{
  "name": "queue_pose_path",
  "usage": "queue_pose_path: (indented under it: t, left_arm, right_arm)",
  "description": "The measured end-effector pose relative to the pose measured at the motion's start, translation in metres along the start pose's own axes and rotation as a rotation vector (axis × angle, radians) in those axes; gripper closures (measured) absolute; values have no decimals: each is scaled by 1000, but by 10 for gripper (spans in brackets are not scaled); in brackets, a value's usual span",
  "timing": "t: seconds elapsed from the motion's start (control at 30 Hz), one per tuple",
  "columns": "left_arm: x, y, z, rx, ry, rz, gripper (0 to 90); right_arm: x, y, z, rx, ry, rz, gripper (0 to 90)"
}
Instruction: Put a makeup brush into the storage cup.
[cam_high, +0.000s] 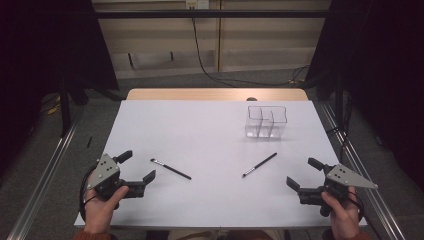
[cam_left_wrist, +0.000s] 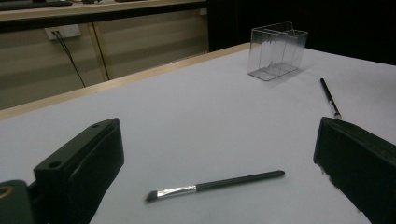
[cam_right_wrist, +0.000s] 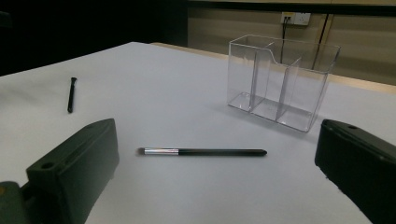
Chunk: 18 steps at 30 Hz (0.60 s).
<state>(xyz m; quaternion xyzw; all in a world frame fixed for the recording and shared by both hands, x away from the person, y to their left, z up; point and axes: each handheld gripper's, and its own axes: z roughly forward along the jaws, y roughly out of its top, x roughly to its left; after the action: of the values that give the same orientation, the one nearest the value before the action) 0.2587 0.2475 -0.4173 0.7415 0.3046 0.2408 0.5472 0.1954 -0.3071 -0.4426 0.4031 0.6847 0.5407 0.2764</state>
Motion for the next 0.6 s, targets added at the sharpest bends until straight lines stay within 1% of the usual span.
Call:
queue_pose_path:
  t: [0.1,0.2,0.3,0.4,0.47,0.53,0.6]
  left_arm:
    - [2,5,3,-8,3,-11,20]
    - [4,9,5,-4,-4,-5,20]
    - [8,11,8,4,-19,-1,19]
    - [9,10,10,-6,-29,-14,17]
    - [9,11,11,-11,-38,-2,16]
    - [10,11,13,-19,-42,-2,17]
    - [10,12,15,-11,-49,-1,13]
  right_arm:
    - [0,0,0,2,2,-4,0]
    - [0,0,-1,1,0,-2,0]
    - [0,0,0,6,-2,-1,0]
    - [1,0,0,8,-2,-6,0]
    - [1,0,-1,7,-3,-6,0]
    - [1,0,-1,5,-4,-5,0]
    - [1,0,-2,5,-2,-10,0]
